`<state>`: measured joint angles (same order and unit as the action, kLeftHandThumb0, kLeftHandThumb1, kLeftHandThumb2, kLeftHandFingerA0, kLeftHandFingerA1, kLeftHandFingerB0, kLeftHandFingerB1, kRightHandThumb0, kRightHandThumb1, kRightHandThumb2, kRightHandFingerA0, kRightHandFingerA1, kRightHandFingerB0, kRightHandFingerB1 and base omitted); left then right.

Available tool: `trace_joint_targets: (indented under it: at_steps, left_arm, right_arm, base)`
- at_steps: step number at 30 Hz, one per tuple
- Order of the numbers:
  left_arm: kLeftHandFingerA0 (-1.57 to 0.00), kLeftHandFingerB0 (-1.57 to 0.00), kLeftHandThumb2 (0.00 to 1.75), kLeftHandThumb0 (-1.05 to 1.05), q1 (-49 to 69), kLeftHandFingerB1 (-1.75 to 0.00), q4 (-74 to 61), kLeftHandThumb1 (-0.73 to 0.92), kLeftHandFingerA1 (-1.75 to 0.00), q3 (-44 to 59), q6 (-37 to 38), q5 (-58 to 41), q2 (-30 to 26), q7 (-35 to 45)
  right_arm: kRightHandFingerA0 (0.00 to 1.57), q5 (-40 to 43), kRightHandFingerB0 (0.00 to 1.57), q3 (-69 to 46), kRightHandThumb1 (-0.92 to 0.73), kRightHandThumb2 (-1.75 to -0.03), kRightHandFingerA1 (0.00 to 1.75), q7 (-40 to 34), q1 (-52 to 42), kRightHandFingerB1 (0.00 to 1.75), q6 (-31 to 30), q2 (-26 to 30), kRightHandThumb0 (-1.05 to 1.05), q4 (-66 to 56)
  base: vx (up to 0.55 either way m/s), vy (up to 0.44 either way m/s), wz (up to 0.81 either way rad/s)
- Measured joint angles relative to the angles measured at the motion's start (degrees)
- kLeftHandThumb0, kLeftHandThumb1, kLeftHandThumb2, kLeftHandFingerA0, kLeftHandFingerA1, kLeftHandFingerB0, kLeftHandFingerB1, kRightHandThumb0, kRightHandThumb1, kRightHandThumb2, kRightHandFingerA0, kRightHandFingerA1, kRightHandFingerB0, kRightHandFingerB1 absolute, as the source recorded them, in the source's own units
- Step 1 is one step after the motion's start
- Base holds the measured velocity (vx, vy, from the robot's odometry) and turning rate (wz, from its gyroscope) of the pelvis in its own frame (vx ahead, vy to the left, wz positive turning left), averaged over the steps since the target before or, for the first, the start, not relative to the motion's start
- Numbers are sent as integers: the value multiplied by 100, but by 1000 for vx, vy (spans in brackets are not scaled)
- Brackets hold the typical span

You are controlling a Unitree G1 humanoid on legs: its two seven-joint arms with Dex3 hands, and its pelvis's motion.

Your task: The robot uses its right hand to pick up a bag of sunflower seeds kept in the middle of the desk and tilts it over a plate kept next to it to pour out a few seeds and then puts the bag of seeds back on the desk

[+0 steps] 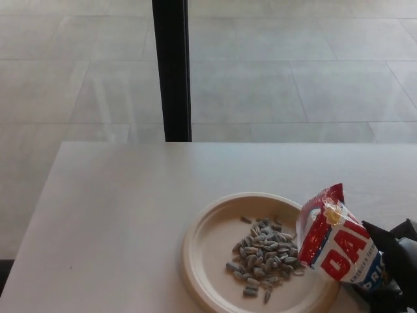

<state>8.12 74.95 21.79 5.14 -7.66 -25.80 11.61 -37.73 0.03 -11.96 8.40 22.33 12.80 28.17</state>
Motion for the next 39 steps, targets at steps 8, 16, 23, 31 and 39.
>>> trace_joint_targets:
  at_steps: [8, 16, 23, 31, 39]
  left_arm:
    - [-40, -37, 67, -88, 20, -40, 0, 90, -58, -10, 2, 3, 83, -3]
    - [-43, -38, 66, -88, 78, -41, 5, 89, -60, 12, 9, 4, 83, -43]
    - [-41, -33, 111, -82, 56, -52, 4, 68, -64, 2, 9, 7, 83, -123]
    - [-44, -39, 68, -88, 65, -38, 1, 91, -54, -43, 10, 16, 82, -177]
    - [-43, -37, 69, -89, 63, -39, -5, 92, -55, -66, 18, 25, 82, -185]
  right_arm:
    - [0, -78, 0, 262, -46, -86, 47, -810, 83, 25, 107, -73, -65, 658]
    - [0, -255, 0, 945, -59, -97, 14, -1427, 249, 0, -162, 357, -104, 1048]
    - [0, -262, 0, 1301, -60, -100, 20, -1407, 217, 0, -306, 827, -105, 830]
    - [0, -221, 0, 1436, -69, -62, 0, -1037, -82, 0, -423, 1224, -104, 322]
    - [0, 18, 0, 1333, -67, -61, 0, -496, -450, 0, -438, 1499, -100, -201]
  base:
    - [0, 0, 0]
    - [0, 0, 0]
    - [0, 0, 0]
    - [0, 0, 0]
    - [0, 0, 0]
